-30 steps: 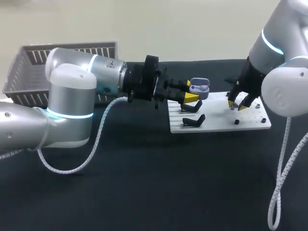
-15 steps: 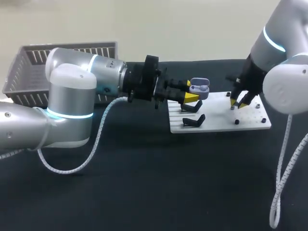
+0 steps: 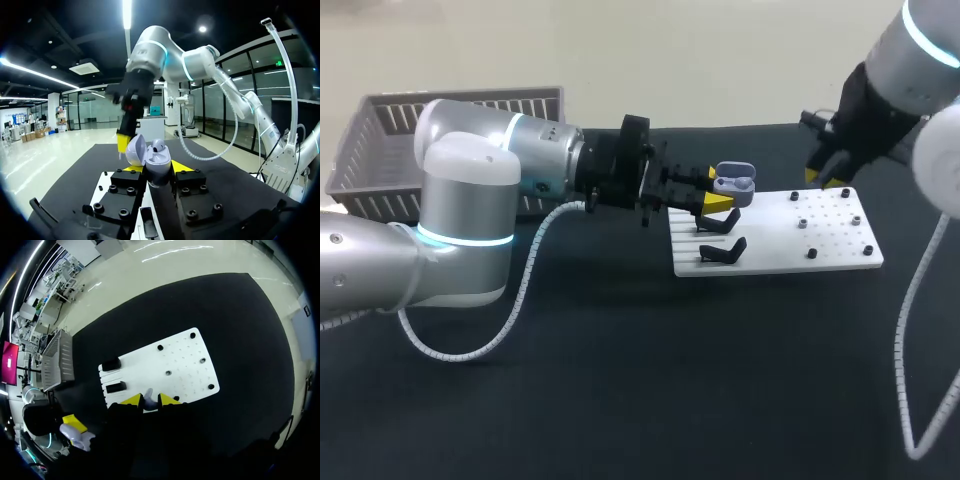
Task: Pick up each earbud case from the left stands, insert the matching earbuds, close the lid, and place the case in the box.
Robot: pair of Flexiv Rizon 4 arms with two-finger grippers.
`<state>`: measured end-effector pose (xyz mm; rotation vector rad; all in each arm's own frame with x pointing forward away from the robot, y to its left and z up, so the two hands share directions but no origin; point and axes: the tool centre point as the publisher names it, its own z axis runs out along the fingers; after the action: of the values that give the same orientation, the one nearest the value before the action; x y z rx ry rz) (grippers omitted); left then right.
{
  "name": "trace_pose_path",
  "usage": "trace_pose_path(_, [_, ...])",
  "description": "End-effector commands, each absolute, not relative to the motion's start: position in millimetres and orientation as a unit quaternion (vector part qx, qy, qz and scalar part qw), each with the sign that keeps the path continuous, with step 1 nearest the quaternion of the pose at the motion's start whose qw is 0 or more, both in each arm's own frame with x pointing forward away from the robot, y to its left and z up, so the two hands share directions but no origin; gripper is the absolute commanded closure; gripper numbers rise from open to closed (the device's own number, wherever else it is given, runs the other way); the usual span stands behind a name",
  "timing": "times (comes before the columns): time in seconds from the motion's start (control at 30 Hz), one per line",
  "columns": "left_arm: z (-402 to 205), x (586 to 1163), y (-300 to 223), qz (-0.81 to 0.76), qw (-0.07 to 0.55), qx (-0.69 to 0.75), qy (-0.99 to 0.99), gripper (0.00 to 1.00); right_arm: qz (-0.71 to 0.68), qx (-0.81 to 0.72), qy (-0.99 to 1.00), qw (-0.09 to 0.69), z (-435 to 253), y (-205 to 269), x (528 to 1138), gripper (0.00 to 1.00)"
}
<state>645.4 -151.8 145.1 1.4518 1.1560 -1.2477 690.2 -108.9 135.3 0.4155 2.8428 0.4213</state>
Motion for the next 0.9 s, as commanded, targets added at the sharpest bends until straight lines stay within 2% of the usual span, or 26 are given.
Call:
trace_pose_path(0.03, [145, 645, -152, -0.501, 0.438, 0.584, 0.466, 1.0, 0.146, 0.127, 0.972, 0.136, 184, -112, 663, 1.0])
trace_pose_path(0.37, [145, 645, -152, -0.501, 0.438, 0.584, 0.466, 1.0, 0.143, 0.032, 0.981, 0.123, 232, -75, 640, 1.0])
trace_pose_path(0.53, [145, 645, -152, -0.501, 0.438, 0.584, 0.466, 1.0, 0.128, -0.056, 0.986, 0.093, 232, -53, 631, 1.0])
trace_pose_path(0.9, [145, 645, -152, -0.501, 0.438, 0.584, 0.466, 1.0, 0.073, -0.148, 0.982, 0.096, 238, -16, 613, 1.0])
